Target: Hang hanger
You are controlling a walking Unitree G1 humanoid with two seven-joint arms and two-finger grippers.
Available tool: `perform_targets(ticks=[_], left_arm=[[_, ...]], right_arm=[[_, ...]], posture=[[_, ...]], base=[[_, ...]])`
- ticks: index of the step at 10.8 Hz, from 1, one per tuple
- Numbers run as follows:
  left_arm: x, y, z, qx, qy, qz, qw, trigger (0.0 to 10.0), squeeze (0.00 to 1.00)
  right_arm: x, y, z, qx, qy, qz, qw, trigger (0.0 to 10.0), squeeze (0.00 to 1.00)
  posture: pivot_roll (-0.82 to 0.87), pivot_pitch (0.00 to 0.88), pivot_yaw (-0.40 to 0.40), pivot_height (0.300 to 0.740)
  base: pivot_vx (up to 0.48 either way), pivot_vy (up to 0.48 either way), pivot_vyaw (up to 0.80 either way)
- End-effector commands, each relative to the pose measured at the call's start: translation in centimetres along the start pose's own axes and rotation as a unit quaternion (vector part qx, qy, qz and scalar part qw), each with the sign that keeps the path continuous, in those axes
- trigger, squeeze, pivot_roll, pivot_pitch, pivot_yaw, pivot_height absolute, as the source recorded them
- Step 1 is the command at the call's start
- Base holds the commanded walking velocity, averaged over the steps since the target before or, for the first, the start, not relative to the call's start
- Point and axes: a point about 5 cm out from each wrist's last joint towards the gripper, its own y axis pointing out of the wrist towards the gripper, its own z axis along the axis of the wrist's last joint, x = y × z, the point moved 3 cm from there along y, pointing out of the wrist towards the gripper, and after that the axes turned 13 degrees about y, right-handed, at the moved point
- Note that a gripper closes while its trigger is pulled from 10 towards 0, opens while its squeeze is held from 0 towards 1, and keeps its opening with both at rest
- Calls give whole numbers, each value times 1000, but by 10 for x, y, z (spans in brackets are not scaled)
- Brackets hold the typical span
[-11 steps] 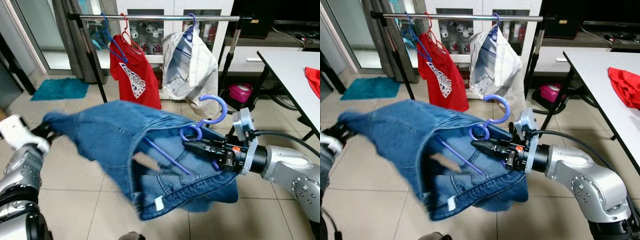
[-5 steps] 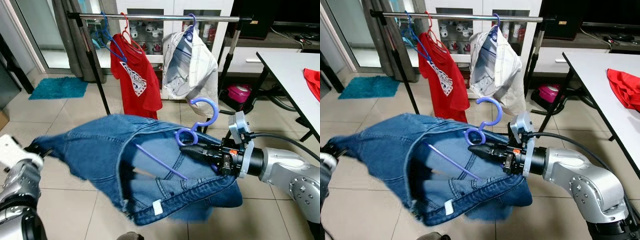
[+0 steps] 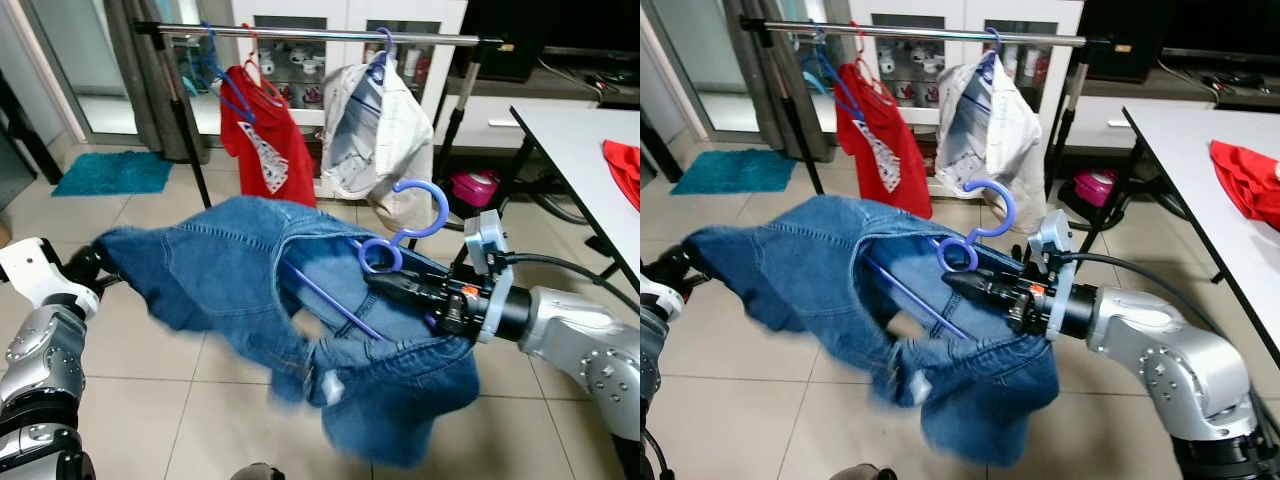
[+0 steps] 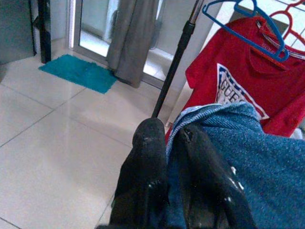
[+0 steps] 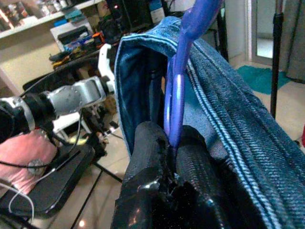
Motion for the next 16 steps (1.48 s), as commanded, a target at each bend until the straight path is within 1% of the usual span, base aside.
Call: perform_targets(ticks=[1, 2, 3, 4, 5, 7, 8, 9, 10, 11, 12, 13, 14, 15, 16], left_arm=[[-5, -3, -5, -8, 5, 4, 1000, 10000, 1000], [-11, -10, -17, -29, 1, 11, 1000, 10000, 1000], [-16, -15, -22, -36, 1, 24, 999, 10000, 1000], [-21, -19, -29, -49, 12, 37, 998, 10000, 1000], [-23, -21, -32, -54, 25, 41, 997, 10000, 1000], [-21, -22, -33, -51, 20, 30, 998, 10000, 1000], [-12, -21, -30, -38, 1, -7, 999, 10000, 1000], [6, -20, -25, -20, -48, -71, 996, 10000, 1000], [11, -20, -25, -19, -51, -86, 995, 10000, 1000], [24, -22, -22, -7, -59, -118, 991, 10000, 1000], [52, -29, -11, 10, -133, -203, 970, 10000, 1000], [68, -35, -11, -6, -117, -255, 960, 10000, 1000], [81, -39, -21, -52, -4, -294, 954, 10000, 1000], [80, -34, -17, -39, 69, -278, 957, 10000, 1000], [89, -31, 6, 9, 100, -216, 971, 10000, 855]], right_arm=[[-1, -3, 6, 16, -10, -6, 1000, 10000, 0], [1, -4, 5, 33, 7, -22, 999, 10000, 0], [2, -5, 4, 40, 19, -29, 999, 10000, 0], [5, -5, 4, 47, 32, -40, 998, 10000, 0], [11, -5, 7, 62, 33, -60, 996, 10000, 0], [12, -4, 8, 67, 37, -66, 995, 10000, 0], [9, -5, 5, 66, 34, -62, 995, 10000, 0], [5, -5, 2, 62, 25, -64, 996, 10000, 0], [5, -5, 1, 64, 25, -67, 995, 10000, 0], [6, -5, 1, 74, 26, -79, 994, 10000, 0], [12, -2, 4, 94, 9, -105, 990, 10000, 0], [17, 2, 5, 95, -3, -121, 988, 10000, 0], [24, 9, 8, 93, -39, -151, 983, 10000, 0], [28, 12, 11, 97, -54, -173, 979, 10000, 0], [39, 13, 4, 98, -43, -224, 969, 10000, 0]], posture=[[-141, 0, 66, 740], [-129, 0, 55, 740], [-125, 0, 49, 740], [-119, 0, 44, 740], [-118, 0, 46, 740], [-126, 0, 52, 740], [-135, 0, 55, 740], [-149, 0, 65, 740], [-149, 0, 66, 740], [-148, 0, 67, 740], [-126, 0, 64, 740], [-122, 0, 63, 740], [-119, 0, 66, 740], [-120, 0, 68, 740], [-120, 0, 63, 740]], base=[[0, 0, 0], [0, 0, 0], [0, 0, 0], [0, 0, 0], [0, 0, 0], [0, 0, 0], [0, 0, 0], [0, 0, 0], [0, 0, 0], [0, 0, 0], [0, 0, 0], [0, 0, 0], [0, 0, 0], [0, 0, 0], [0, 0, 0]])
